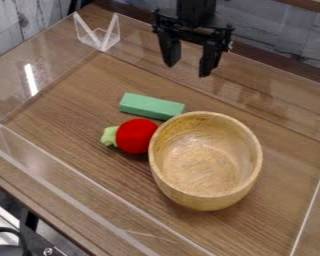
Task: Move the red fruit to the right side of the table
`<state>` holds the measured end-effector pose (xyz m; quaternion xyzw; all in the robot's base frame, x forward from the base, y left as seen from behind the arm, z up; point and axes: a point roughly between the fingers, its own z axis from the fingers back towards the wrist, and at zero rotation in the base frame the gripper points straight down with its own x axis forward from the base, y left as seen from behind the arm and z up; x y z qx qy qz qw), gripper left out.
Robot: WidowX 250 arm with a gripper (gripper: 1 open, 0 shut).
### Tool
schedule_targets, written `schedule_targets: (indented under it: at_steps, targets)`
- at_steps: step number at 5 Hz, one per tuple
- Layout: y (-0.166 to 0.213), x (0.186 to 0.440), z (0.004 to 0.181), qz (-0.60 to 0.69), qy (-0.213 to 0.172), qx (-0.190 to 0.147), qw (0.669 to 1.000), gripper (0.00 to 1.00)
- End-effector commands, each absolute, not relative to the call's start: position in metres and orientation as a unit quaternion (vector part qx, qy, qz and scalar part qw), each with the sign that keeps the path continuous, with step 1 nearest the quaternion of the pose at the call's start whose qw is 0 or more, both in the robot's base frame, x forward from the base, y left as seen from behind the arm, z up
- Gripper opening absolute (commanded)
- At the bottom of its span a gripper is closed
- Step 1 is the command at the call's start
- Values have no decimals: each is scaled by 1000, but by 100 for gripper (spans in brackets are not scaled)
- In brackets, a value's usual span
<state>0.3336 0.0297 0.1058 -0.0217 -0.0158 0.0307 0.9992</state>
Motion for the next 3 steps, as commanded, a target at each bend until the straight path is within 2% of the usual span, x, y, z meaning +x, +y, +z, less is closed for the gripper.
schedule_targets:
  at_steps: [1,3]
  targets:
    - [34,344,126,22,-63,-27,997,100]
    - [29,340,133,11,-94,-49,994,100]
